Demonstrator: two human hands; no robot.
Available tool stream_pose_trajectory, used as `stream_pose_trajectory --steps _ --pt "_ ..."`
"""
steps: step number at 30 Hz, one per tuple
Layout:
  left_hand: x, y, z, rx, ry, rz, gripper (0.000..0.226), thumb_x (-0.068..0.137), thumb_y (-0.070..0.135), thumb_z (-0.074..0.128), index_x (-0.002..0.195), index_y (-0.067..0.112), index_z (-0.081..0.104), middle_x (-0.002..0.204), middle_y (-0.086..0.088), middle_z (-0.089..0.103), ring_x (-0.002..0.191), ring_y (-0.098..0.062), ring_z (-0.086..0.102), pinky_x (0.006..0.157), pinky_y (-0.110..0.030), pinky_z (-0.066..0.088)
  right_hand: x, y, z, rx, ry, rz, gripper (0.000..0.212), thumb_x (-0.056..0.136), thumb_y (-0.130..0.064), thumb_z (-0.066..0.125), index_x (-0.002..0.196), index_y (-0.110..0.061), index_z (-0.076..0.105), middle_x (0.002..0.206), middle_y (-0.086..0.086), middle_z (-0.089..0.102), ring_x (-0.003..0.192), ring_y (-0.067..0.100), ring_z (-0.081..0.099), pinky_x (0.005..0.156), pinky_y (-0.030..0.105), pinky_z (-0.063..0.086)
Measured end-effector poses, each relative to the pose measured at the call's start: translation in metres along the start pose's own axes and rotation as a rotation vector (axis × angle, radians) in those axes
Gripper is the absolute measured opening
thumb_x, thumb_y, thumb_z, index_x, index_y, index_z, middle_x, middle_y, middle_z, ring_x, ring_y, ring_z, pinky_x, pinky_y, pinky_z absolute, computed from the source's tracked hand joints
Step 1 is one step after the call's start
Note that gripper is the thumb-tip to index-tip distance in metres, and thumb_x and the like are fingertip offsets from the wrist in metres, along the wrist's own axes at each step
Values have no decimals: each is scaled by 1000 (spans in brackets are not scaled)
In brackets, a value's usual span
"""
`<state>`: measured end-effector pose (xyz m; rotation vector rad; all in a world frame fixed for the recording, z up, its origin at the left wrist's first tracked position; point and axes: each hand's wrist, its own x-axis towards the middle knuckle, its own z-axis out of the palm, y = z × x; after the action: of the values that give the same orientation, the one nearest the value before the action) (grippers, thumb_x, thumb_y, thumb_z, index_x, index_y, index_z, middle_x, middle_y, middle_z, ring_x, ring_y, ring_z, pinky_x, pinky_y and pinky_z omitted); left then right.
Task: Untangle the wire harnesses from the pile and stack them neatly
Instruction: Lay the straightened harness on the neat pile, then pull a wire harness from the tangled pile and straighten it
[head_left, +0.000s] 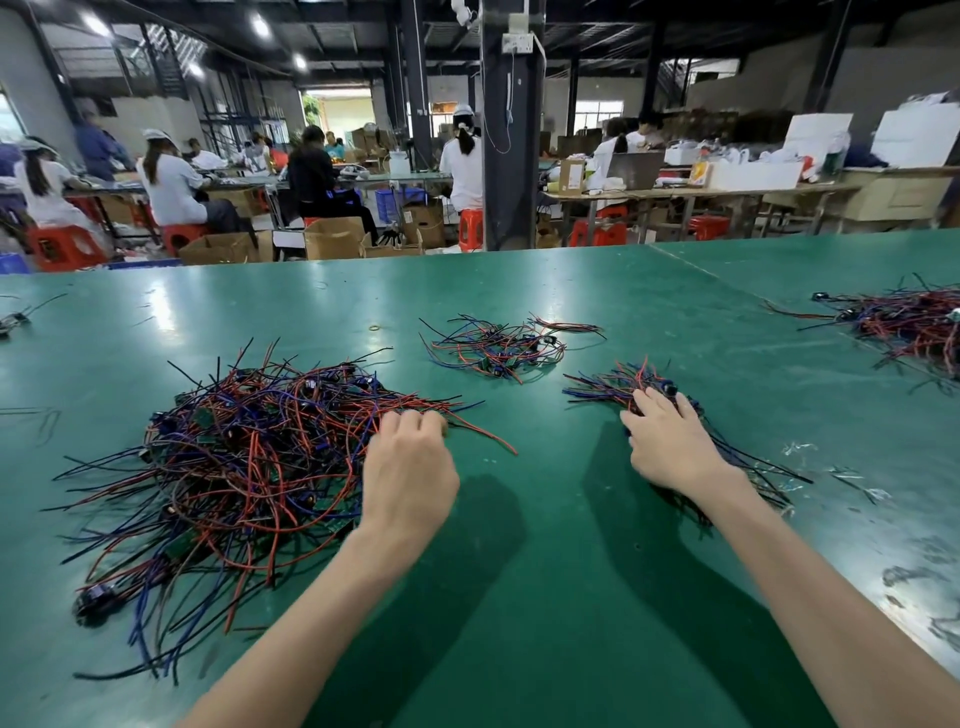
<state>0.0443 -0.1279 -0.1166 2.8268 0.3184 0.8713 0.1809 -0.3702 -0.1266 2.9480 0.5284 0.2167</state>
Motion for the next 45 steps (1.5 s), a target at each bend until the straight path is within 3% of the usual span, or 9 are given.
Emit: stream_pose_trajectory --steps 4,9,13,17,20,23,25,32,45 --pt "12 -23 -16 222 9 -153 34 84 6 45 117 7 56 115 -12 57 108 -28 47 93 -37 38 -4 -14 1 0 157 -86 46 92 -23 44 138 -19 44 158 6 15 147 19 5 117 46 -3" --pt "44 -49 -48 133 70 -253 33 86 6 50 118 5 57 114 -18 57 108 -32 48 94 -41 40 -10 -54 7 140 227 -274 45 91 -18 42 135 -22 48 153 4 28 144 16 16 117 38 -1" --pt "89 -105 -68 132 -125 -419 30 88 11 46 114 3 60 115 -19 59 109 -35 50 95 -41 45 -9 -72 10 247 255 -344 42 91 -13 42 130 -19 54 152 5 30 139 17 24 116 34 4" --pt "113 -125 -65 138 -468 -448 22 90 2 37 72 -1 49 82 -14 52 75 -26 52 64 -27 44 -10 -68 13 345 252 -314 37 94 -12 42 128 -17 56 152 8 25 135 25 30 114 33 12" --pt "122 -124 -55 89 -594 -490 28 91 -2 34 64 3 41 69 -15 48 54 -22 43 48 -24 33 -9 -71 13 388 233 -322 36 94 -11 43 127 -15 56 151 10 22 134 25 33 113 35 19" --pt "129 -125 -46 255 -485 -372 28 87 3 43 60 7 38 90 -27 62 87 -36 59 78 -36 49 -6 -71 11 429 229 -320 34 94 -11 43 125 -13 57 150 11 22 134 25 35 111 38 24" --pt "126 -128 -38 353 -472 -317 22 88 7 44 66 8 42 108 -22 63 109 -37 53 96 -40 42 -7 -71 12 439 217 -312 32 94 -12 42 122 -13 58 150 11 23 133 25 36 110 39 26" --pt "116 -143 -14 469 -423 -288 22 90 12 47 111 8 53 115 -16 59 115 -33 48 94 -42 38 -7 -71 10 453 198 -303 31 95 -13 41 120 -11 59 151 10 23 133 24 35 106 38 29" --pt "108 -142 -16 468 -366 -38 26 89 1 42 114 4 50 111 -18 59 108 -36 52 86 -42 46 -9 -70 11 449 180 -300 31 95 -12 41 121 -12 58 150 9 24 134 22 35 102 36 32"
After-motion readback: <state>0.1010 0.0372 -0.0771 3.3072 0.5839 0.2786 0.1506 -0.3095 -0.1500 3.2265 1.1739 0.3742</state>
